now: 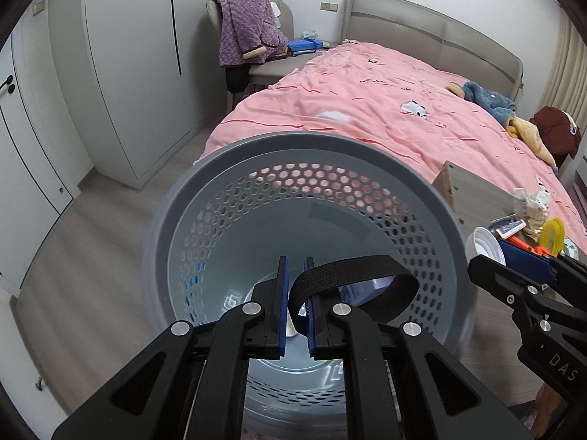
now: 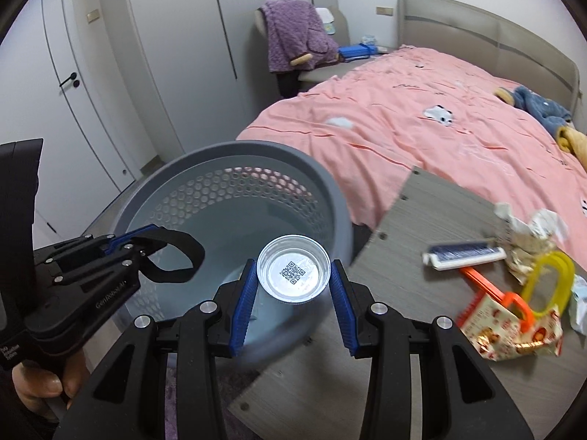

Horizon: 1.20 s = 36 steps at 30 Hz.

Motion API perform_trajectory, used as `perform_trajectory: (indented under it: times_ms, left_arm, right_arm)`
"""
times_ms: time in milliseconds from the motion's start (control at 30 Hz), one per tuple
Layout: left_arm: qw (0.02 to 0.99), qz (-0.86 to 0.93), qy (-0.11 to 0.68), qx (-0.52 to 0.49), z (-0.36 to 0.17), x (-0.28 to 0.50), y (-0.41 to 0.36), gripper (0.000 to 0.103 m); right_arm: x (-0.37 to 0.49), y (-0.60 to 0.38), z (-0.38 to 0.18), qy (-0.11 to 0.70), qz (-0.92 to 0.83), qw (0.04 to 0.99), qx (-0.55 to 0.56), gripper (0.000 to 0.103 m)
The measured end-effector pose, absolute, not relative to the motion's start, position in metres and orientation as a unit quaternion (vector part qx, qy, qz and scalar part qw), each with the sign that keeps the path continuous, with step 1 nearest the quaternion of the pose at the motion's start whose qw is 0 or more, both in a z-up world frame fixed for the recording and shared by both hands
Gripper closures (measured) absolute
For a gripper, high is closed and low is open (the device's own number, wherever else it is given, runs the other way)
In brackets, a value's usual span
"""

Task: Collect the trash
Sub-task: 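Open the left tool dropping the strap into the basket while the right tool drops the cap, then withdraw both open tools from the basket toward the table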

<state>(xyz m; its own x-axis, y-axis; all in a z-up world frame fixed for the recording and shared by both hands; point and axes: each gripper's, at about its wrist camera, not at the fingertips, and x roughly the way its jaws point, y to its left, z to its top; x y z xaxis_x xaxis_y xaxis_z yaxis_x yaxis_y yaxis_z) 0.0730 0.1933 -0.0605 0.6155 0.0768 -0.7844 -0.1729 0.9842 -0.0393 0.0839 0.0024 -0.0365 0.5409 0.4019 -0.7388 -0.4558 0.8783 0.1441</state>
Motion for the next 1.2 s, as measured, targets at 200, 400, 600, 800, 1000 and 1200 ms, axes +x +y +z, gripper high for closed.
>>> perform_trajectory:
  times_ms: [200,400,600,800,1000,1200]
  left_arm:
    - [0.894,0.08,0.437,-0.061,-0.065,0.074,0.209,0.085]
    - [0.894,0.088,0.435,-0.066,-0.065,0.072,0.215,0.06]
    - [0.892,0.09,0.438,-0.069,-0.067,0.07,0.217,0.054]
    - [0.891,0.095,0.438,-0.075,-0.067,0.063,0.219,0.052]
    - [0.892,0.1,0.435,-0.076,-0.063,0.057,0.218,0.048]
    - [0.895,0.102,0.427,-0.073,-0.056,0.051,0.214,0.044]
  right_arm:
    - [0.092,0.021,-0.041,0.422,0.255,0.869,-0.039,0.062]
    - [0.09,0.027,-0.038,0.41,0.256,0.874,-0.042,0.043]
    - [0.092,0.027,-0.04,0.413,0.252,0.874,-0.043,0.043]
    - [0.091,0.026,-0.04,0.412,0.249,0.876,-0.041,0.039]
    - [0.088,0.025,-0.04,0.408,0.249,0.877,-0.041,0.039]
    - [0.084,0.022,-0.037,0.405,0.249,0.879,-0.039,0.038]
